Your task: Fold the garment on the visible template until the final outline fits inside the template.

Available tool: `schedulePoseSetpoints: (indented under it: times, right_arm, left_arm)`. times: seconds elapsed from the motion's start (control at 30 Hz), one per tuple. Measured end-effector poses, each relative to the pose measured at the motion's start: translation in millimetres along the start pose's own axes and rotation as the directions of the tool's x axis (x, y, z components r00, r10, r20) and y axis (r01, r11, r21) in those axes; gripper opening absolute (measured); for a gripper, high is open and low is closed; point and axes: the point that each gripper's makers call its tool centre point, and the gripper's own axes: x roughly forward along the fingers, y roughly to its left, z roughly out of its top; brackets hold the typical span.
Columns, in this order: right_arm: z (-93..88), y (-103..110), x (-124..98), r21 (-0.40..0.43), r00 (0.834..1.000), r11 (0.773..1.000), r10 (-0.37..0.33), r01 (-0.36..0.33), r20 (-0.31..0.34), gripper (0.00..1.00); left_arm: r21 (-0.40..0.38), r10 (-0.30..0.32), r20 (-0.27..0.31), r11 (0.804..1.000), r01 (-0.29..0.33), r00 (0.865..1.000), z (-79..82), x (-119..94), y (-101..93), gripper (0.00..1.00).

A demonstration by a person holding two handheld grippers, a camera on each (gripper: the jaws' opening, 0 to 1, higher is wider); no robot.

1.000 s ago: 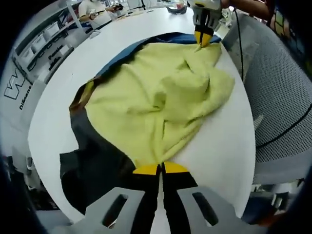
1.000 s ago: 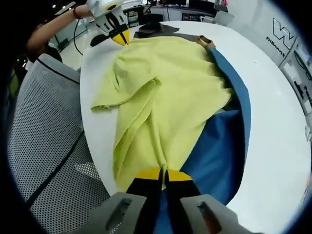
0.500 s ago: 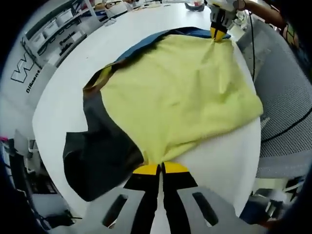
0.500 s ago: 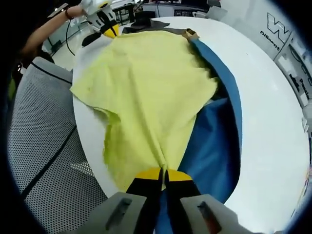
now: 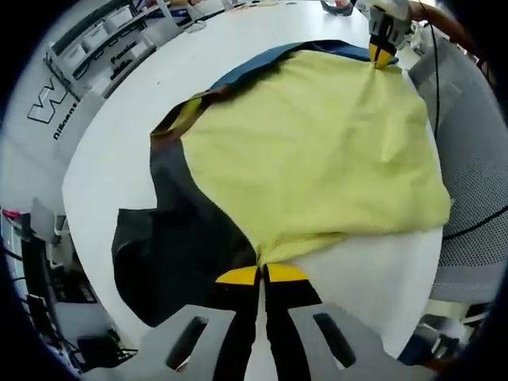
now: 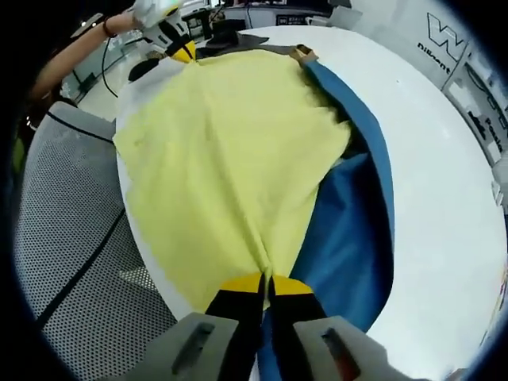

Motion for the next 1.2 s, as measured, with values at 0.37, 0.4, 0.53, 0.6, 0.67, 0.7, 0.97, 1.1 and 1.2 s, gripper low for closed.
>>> schedulePoseSetpoints:
  times: [0.37, 0.4, 0.53, 0.6, 0.67, 0.7, 0.97, 1.1, 1.2]
  right_arm:
    - [12.3, -3.1, -12.8, -0.003, 0.993, 0.998, -0.055, 0.056, 0.100, 0.10]
    - [13.9, -2.3, -13.9, -0.009, 0.993, 0.998, -0.057, 0.059, 0.106, 0.10]
    - [17.4, 3.3, -15.0, -0.041, 0.992, 0.997, -0.055, 0.060, 0.116, 0.12]
    - [17.8, 4.5, -14.6, -0.047, 0.991, 0.997, -0.053, 0.059, 0.120, 0.13]
    - [19.3, 8.4, -15.1, -0.077, 0.990, 0.995, -0.047, 0.057, 0.132, 0.15]
    - [19.2, 8.3, -15.0, -0.077, 0.990, 0.995, -0.048, 0.058, 0.131, 0.16]
    - [18.1, 16.4, -16.5, -0.087, 0.991, 0.996, -0.025, 0.036, 0.133, 0.15]
    - [17.4, 25.1, -16.7, -0.090, 0.990, 0.996, 0.005, 0.007, 0.139, 0.15]
    - [12.8, 28.4, -14.9, -0.102, 0.992, 0.995, 0.015, -0.002, 0.122, 0.17]
  left_arm:
    - [-0.092, 0.051, 0.055, 0.995, -0.046, 0.997, -0.1, -22.6, -6.7, 0.12]
    - [-0.120, 0.051, 0.066, 0.992, -0.043, 0.997, 0.7, -23.8, -9.6, 0.12]
    - [-0.176, 0.029, 0.101, 0.984, -0.011, 0.994, 2.8, -25.4, -26.2, 0.12]
    - [-0.188, 0.017, 0.118, 0.982, 0.006, 0.993, 4.5, -24.9, -33.7, 0.14]
    - [-0.221, 0.001, 0.152, 0.975, 0.033, 0.988, 8.5, -25.0, -44.2, 0.15]
    - [-0.233, -0.007, 0.160, 0.972, 0.045, 0.987, 9.4, -25.1, -47.8, 0.15]
    - [-0.371, -0.102, 0.270, 0.907, 0.201, 0.957, 30.7, -24.9, -90.8, 0.31]
    - [-0.401, -0.104, 0.293, 0.889, 0.221, 0.950, 35.9, -24.8, -100.0, 0.31]
    - [-0.422, -0.119, 0.297, 0.874, 0.242, 0.948, 37.3, -22.5, -109.1, 0.33]
